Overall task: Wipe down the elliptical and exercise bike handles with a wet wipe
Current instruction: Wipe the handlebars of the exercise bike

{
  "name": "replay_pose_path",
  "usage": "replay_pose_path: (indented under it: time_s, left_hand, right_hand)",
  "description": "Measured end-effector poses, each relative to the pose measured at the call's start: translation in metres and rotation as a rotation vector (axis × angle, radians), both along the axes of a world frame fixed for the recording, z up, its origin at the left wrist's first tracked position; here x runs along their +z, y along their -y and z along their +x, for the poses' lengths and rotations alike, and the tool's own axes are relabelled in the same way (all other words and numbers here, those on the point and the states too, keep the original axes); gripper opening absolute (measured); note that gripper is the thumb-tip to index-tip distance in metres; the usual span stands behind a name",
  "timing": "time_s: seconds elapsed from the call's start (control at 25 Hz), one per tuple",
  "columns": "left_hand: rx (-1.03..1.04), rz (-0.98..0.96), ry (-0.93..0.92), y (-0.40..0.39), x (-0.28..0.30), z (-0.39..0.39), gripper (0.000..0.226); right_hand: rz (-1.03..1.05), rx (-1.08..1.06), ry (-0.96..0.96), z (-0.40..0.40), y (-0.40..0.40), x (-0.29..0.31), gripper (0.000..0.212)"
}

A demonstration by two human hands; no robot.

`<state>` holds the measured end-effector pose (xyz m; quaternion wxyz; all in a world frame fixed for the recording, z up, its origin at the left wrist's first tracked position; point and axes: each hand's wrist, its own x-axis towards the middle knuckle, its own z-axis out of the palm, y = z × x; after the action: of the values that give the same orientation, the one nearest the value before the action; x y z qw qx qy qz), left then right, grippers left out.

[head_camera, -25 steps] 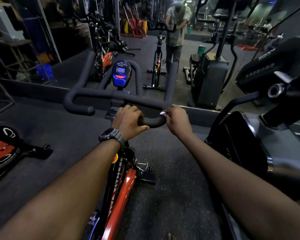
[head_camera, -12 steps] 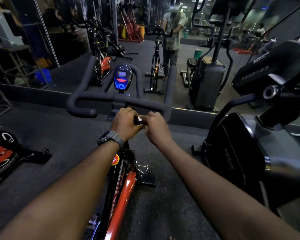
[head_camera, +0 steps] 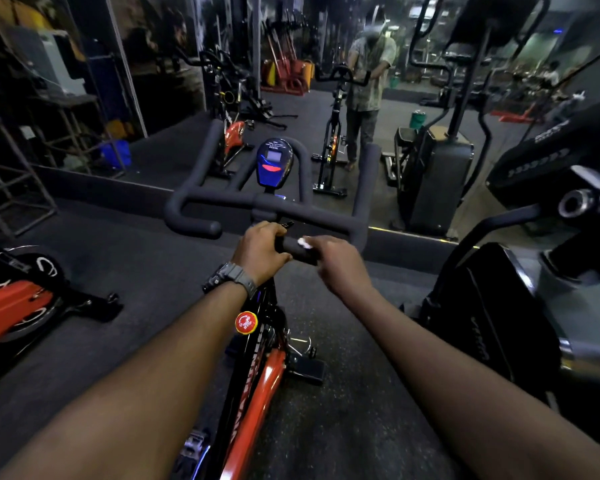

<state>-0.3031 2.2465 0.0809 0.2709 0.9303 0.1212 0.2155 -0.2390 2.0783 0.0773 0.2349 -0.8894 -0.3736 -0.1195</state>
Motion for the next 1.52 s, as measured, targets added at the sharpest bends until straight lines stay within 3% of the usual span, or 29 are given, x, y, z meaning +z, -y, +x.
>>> replay_pose_path:
  time_s: [0.08,0.24,0.4,0.52,0.6,0.76,0.92,1.12,1.28,1.44,1.52]
  left_hand:
    - [0.02,-0.041,-0.009,-0.002,0.0,-0.002,0.049]
    - [0.045,-0.128,0.044,-0.006,-0.006,0.001,0.035]
    - [0.045,-0.267,0.0,-0.007,-0.007,0.005,0.041]
    - [0.069,-0.38,-0.022,-0.015,-0.005,0.006,0.041]
    - [0.082,-0.416,-0.044,-0.017,-0.002,0.005,0.037]
    - [0.105,-0.666,-0.033,-0.015,0.0,0.004,0.028]
    - [0.181,-0.462,-0.028,-0.014,-0.004,0.001,0.032]
    - [0.057,-0.288,-0.052,-0.007,-0.003,0.003,0.024]
    - [0.058,-0.163,-0.038,-0.003,0.003,0.011,0.024]
    - [0.055,-0.14,0.007,-0.001,0.001,0.012,0.029]
    - [0.03,-0.174,0.033,-0.001,0.001,0.009,0.037]
  right_hand:
    - [0.0,-0.036,0.012,-0.003,0.003,-0.002,0.046]
    - [-0.104,0.104,-0.009,-0.012,-0.043,0.001,0.033]
    - [-0.044,0.068,0.105,0.011,-0.004,-0.009,0.033]
    - [-0.166,0.083,0.113,0.002,-0.041,0.003,0.025]
    - [-0.203,0.119,0.149,-0.002,-0.052,0.0,0.03]
    - [-0.158,0.225,0.321,0.004,-0.025,-0.006,0.033]
    - [-0.248,0.428,0.505,-0.007,-0.066,-0.003,0.035]
    - [-0.286,0.554,0.725,0.024,0.001,-0.016,0.035]
    - [-0.213,0.421,0.583,0.006,-0.009,-0.027,0.044]
    - [0.003,0.095,0.252,0.012,0.035,-0.032,0.037]
    - [-0.076,-0.016,0.066,0.003,0.007,-0.011,0.039]
